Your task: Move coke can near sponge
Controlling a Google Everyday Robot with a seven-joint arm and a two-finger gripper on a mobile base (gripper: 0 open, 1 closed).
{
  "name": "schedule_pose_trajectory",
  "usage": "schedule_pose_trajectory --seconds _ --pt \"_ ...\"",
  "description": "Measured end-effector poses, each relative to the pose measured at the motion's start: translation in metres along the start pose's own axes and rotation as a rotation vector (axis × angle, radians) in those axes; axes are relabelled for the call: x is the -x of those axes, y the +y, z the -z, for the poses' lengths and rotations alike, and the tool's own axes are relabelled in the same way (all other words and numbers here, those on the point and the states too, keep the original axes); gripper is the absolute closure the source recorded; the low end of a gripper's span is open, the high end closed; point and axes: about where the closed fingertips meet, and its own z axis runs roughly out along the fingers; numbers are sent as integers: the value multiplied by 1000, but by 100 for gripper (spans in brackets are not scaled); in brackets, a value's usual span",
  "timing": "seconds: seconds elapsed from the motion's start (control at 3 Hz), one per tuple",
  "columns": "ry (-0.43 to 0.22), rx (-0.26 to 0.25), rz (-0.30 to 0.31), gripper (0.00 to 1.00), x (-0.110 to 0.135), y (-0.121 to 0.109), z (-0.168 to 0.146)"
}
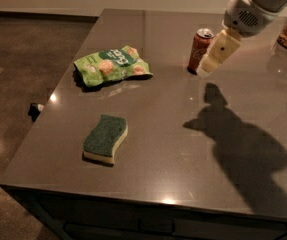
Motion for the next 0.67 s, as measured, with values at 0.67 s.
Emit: schedule_pose_trajectory --seconds 0.67 --pt "-140 -65 -251 0 17 -76 -30"
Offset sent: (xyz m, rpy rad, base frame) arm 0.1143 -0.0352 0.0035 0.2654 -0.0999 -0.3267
